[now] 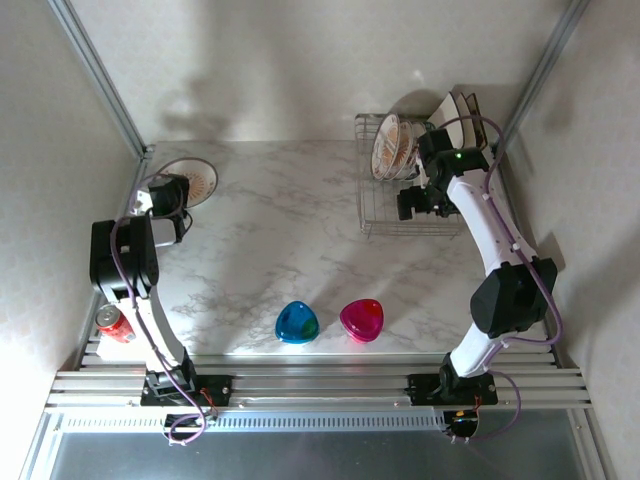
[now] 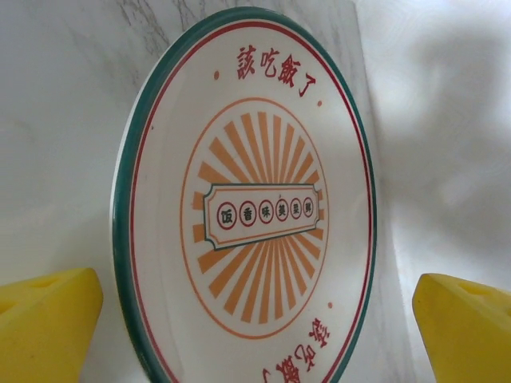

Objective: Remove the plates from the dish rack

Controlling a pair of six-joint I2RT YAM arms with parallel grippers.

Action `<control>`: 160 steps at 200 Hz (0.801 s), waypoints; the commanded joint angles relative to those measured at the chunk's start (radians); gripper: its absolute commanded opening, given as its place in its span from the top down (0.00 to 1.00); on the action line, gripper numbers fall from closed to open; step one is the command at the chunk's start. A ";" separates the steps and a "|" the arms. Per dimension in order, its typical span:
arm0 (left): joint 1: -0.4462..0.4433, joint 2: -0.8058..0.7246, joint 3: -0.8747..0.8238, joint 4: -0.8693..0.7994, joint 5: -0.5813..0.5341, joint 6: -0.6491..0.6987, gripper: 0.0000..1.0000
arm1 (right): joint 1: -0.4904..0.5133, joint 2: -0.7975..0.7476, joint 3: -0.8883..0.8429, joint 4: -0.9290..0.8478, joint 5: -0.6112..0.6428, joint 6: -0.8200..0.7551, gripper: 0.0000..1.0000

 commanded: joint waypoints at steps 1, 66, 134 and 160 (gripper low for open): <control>-0.008 -0.049 0.015 -0.117 -0.045 0.069 0.01 | 0.012 -0.036 -0.008 0.022 -0.016 0.009 0.01; -0.063 -0.192 0.018 -0.296 -0.170 0.330 0.00 | 0.024 0.010 0.069 0.038 -0.007 -0.001 0.01; -0.231 -0.384 0.191 -0.682 -0.168 0.880 0.00 | 0.059 0.190 0.378 0.054 0.031 0.004 0.01; -0.273 -0.339 0.362 -0.919 -0.151 0.986 0.00 | 0.062 0.310 0.553 0.019 0.051 0.001 0.01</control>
